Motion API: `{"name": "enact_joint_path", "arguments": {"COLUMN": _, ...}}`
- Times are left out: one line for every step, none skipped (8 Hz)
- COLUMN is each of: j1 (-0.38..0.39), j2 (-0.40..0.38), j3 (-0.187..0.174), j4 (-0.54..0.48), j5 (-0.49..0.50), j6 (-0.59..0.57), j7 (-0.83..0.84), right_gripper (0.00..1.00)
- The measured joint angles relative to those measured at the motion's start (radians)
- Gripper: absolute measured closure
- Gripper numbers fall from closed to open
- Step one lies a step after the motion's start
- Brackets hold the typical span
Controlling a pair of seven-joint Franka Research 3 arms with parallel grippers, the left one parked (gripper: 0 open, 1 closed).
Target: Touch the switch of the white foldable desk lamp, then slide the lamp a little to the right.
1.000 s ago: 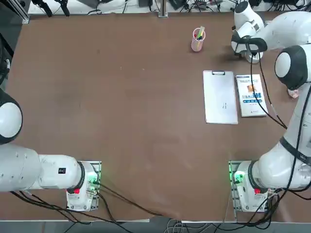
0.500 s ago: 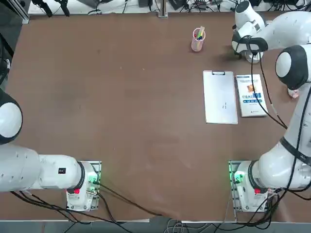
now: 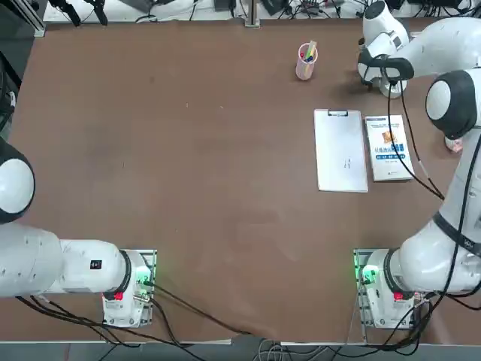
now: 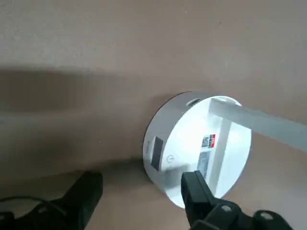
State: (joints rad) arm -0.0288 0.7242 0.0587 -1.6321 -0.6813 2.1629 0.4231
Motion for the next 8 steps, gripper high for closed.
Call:
{"name": "enact_joint_path", "arguments": {"j1": -0.004, "j2": 0.0, "j3": 0.0, "j4": 0.001, "j5": 0.029, "j6": 0.001, "j7": -0.017, "right_gripper": 0.0}}
{"name": "enact_joint_path", "arguments": {"j1": -0.009, "j2": 0.0, "j3": 0.0, "j4": 0.003, "j5": 0.065, "j6": 0.002, "j7": -0.041, "right_gripper": 0.0}}
{"name": "enact_joint_path", "arguments": {"j1": -0.012, "j2": 0.0, "j3": 0.0, "j4": 0.005, "j5": 0.085, "j6": 0.003, "j7": -0.052, "right_gripper": 0.0}}
{"name": "enact_joint_path", "arguments": {"j1": -0.013, "j2": 0.0, "j3": 0.0, "j4": 0.006, "j5": 0.09, "j6": 0.005, "j7": -0.053, "right_gripper": 0.0}}
{"name": "enact_joint_path", "arguments": {"j1": -0.014, "j2": 0.0, "j3": 0.0, "j4": 0.006, "j5": 0.091, "j6": 0.01, "j7": -0.053, "right_gripper": 0.0}}
{"name": "enact_joint_path", "arguments": {"j1": -0.016, "j2": 0.0, "j3": 0.0, "j4": 0.006, "j5": 0.091, "j6": 0.02, "j7": -0.054, "right_gripper": 0.0}}
{"name": "enact_joint_path", "arguments": {"j1": -0.02, "j2": 0.0, "j3": 0.0, "j4": 0.006, "j5": 0.091, "j6": 0.033, "j7": -0.054, "right_gripper": 0.0}}
{"name": "enact_joint_path", "arguments": {"j1": -0.023, "j2": 0.001, "j3": 0.0, "j4": 0.006, "j5": 0.091, "j6": 0.046, "j7": -0.054, "right_gripper": 0.0}}
